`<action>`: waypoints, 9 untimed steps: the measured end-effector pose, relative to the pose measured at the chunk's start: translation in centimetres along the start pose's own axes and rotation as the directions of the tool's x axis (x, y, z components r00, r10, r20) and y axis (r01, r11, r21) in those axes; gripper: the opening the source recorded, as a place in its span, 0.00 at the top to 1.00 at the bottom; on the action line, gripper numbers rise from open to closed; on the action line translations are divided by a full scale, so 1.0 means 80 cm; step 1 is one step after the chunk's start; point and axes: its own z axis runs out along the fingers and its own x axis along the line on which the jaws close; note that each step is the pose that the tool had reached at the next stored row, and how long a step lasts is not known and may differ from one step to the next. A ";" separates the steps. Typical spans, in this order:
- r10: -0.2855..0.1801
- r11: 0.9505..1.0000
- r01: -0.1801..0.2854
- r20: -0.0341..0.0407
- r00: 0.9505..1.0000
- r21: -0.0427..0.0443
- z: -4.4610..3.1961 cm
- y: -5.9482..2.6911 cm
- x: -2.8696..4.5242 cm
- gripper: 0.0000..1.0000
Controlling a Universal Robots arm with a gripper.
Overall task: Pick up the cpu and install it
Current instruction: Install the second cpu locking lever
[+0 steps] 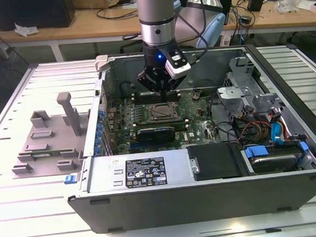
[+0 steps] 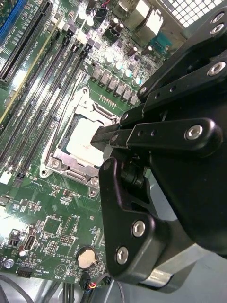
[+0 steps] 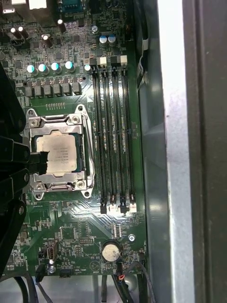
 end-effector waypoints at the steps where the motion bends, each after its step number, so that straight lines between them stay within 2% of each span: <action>1: 0.000 1.000 0.000 0.000 1.000 0.000 -0.0001 0.000 0.0000 0.89; 9: 0.000 1.000 0.000 0.000 1.000 0.000 -0.0003 -0.002 -0.0002 0.89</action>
